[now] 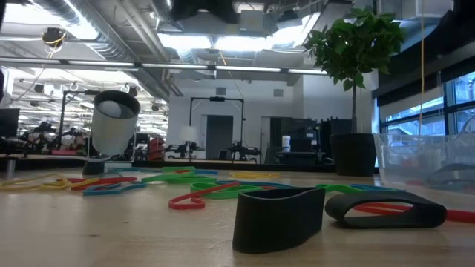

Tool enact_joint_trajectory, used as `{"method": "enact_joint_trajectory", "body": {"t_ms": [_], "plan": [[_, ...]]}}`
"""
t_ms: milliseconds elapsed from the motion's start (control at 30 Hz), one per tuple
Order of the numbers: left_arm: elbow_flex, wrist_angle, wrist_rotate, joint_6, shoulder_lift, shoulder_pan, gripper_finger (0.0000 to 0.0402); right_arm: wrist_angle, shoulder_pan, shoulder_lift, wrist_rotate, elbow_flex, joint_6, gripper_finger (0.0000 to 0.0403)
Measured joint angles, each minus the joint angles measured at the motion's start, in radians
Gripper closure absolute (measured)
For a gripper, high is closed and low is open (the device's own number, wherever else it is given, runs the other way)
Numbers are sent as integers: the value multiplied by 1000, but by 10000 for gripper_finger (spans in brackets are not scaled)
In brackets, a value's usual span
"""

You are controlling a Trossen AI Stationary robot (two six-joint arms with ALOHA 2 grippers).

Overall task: Pick and place rubber bands into bin
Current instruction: Put the yellow rubber band into the transparent bin, then put the green rubber band into the transparent bin

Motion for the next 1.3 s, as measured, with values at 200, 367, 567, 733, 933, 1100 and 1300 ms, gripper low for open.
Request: {"method": "enact_joint_trajectory", "body": {"t_ms": [200,367,567,733,933,1100,1300], "plan": [[254,150,28,267,224,39,400,114,0,-101,16,-88,-28,402],[403,402,51,437,400,69,400,145,0,-143,8,-95,-38,402],[529,718,150,515,621,123,400,228,0,-158,8,-95,-85,402],[595,889,189,417,789,154,400,260,0,-160,7,-95,-90,398],[612,860,250,370,884,174,395,273,0,-160,1,-95,-91,399],[614,741,337,327,892,173,353,273,0,-159,-4,-95,-110,399],[648,673,382,403,888,173,282,273,0,-159,-3,-95,-111,399]]}}
